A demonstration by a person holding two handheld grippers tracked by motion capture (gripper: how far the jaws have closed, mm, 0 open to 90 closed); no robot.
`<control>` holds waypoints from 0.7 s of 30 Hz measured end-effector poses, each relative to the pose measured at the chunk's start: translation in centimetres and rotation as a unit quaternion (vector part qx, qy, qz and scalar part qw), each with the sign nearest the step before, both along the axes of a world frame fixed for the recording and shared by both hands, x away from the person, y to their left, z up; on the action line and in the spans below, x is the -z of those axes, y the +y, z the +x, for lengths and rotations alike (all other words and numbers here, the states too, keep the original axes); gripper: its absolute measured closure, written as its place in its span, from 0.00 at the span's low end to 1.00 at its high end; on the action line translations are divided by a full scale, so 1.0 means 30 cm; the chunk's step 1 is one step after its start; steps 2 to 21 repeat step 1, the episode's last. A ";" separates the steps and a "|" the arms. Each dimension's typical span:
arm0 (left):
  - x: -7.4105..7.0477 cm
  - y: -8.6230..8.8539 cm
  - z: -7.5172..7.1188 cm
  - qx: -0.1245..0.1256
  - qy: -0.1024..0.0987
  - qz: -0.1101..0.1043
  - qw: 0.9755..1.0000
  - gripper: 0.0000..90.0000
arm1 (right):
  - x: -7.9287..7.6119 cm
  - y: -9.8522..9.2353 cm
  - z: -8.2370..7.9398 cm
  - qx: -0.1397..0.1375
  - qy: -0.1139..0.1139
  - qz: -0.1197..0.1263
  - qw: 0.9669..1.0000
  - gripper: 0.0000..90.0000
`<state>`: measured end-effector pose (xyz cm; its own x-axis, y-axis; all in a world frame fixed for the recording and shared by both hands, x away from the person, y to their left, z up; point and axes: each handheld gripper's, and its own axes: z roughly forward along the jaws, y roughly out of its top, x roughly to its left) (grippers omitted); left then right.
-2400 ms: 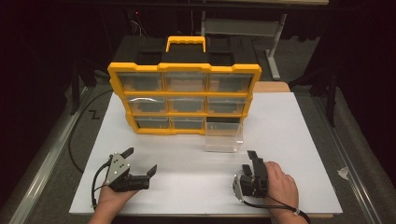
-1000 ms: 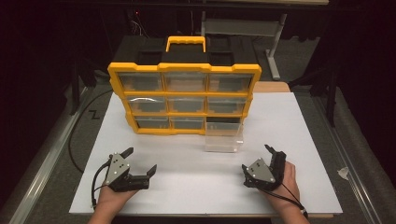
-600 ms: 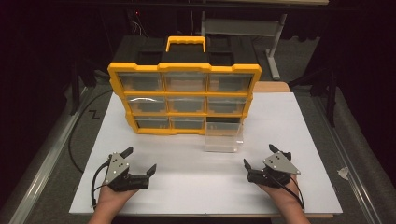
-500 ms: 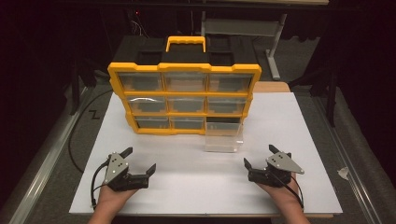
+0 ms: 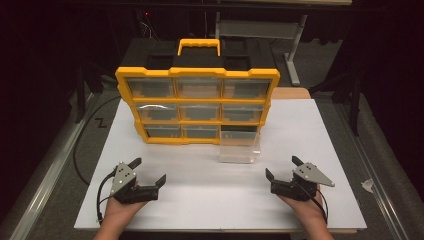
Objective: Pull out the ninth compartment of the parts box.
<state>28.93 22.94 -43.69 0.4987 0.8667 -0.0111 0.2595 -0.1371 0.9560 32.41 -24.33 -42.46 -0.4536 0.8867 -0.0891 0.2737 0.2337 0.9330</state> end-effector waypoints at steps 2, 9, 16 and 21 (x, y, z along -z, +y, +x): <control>0.000 -0.001 0.000 0.000 0.000 0.001 1.000 0.00 | 0.000 0.005 -0.001 -0.002 -0.001 -0.002 1.000 0.04; 0.000 -0.001 0.000 0.000 0.000 0.001 1.000 0.00 | 0.000 0.005 -0.001 -0.002 -0.001 -0.002 1.000 0.04; 0.000 -0.001 0.000 0.000 0.000 0.001 1.000 0.00 | 0.000 0.005 -0.001 -0.002 -0.001 -0.002 1.000 0.04; 0.000 -0.001 0.000 0.000 0.000 0.001 1.000 0.00 | 0.000 0.005 -0.001 -0.002 -0.001 -0.002 1.000 0.04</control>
